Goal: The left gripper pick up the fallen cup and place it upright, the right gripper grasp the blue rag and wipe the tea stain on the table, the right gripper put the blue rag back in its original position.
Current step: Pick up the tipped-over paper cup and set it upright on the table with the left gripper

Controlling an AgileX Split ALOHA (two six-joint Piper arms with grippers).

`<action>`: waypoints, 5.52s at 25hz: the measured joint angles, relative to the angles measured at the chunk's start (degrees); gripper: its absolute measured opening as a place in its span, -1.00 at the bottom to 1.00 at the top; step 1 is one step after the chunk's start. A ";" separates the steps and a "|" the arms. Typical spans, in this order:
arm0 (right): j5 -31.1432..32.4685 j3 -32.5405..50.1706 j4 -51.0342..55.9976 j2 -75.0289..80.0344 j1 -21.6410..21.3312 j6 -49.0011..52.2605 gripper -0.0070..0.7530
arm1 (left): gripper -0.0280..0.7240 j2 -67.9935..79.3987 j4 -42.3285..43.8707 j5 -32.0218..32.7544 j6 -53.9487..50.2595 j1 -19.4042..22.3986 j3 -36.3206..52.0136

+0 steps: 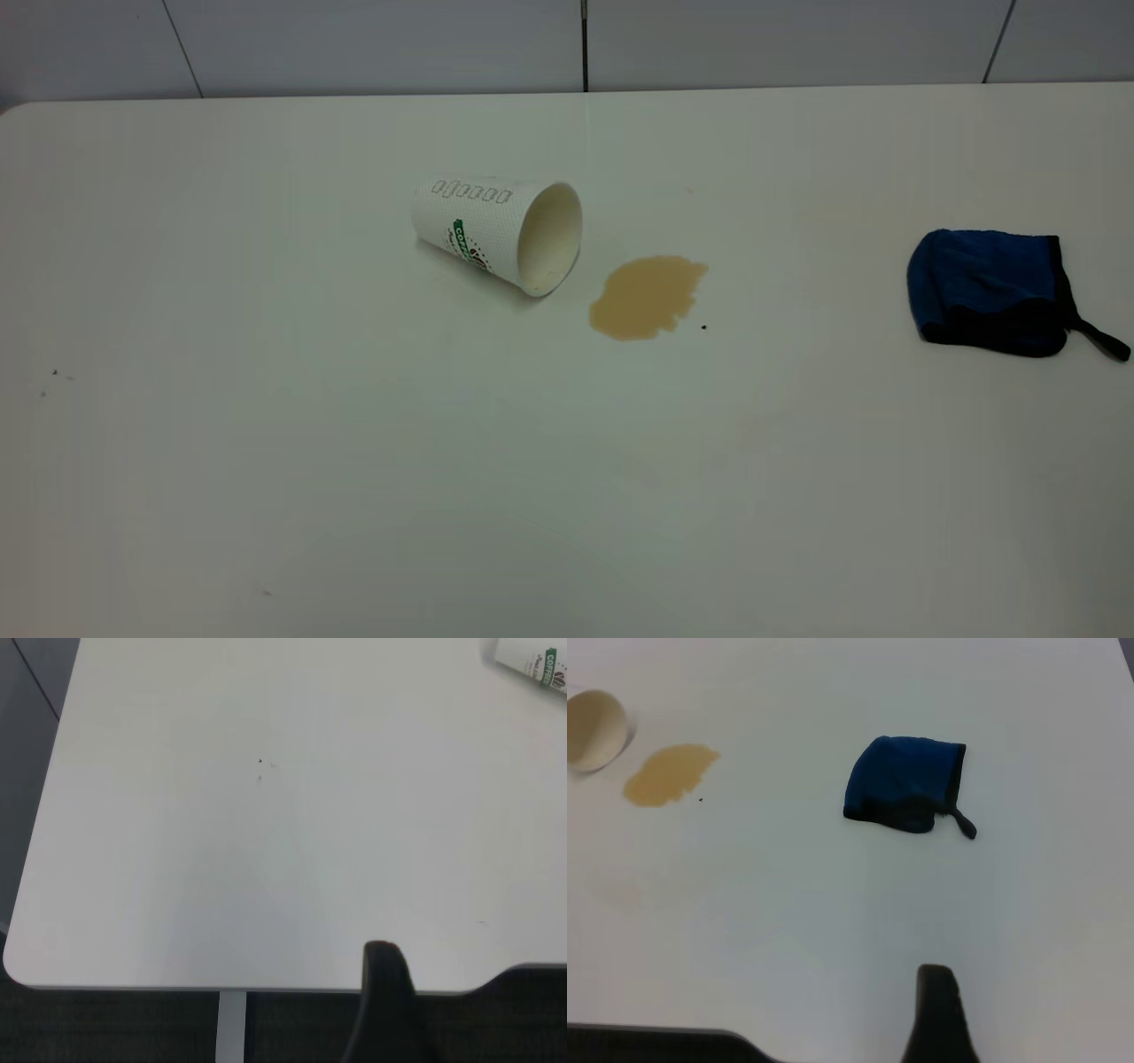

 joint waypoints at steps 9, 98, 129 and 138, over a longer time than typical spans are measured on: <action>0.00 0.00 0.00 0.00 0.00 0.00 0.56 | 0.51 0.00 0.00 0.00 0.00 0.00 0.00; 0.00 0.00 0.00 0.00 0.00 0.00 0.56 | 0.51 100.35 19.36 -35.85 -22.08 -25.33 -36.30; 0.00 0.00 0.00 0.00 0.00 0.00 0.56 | -0.36 141.92 47.70 -29.75 -43.57 -43.00 -69.28; 0.00 0.00 0.00 0.00 0.00 0.00 0.56 | 0.15 142.58 48.70 -29.70 -41.37 -43.08 -70.69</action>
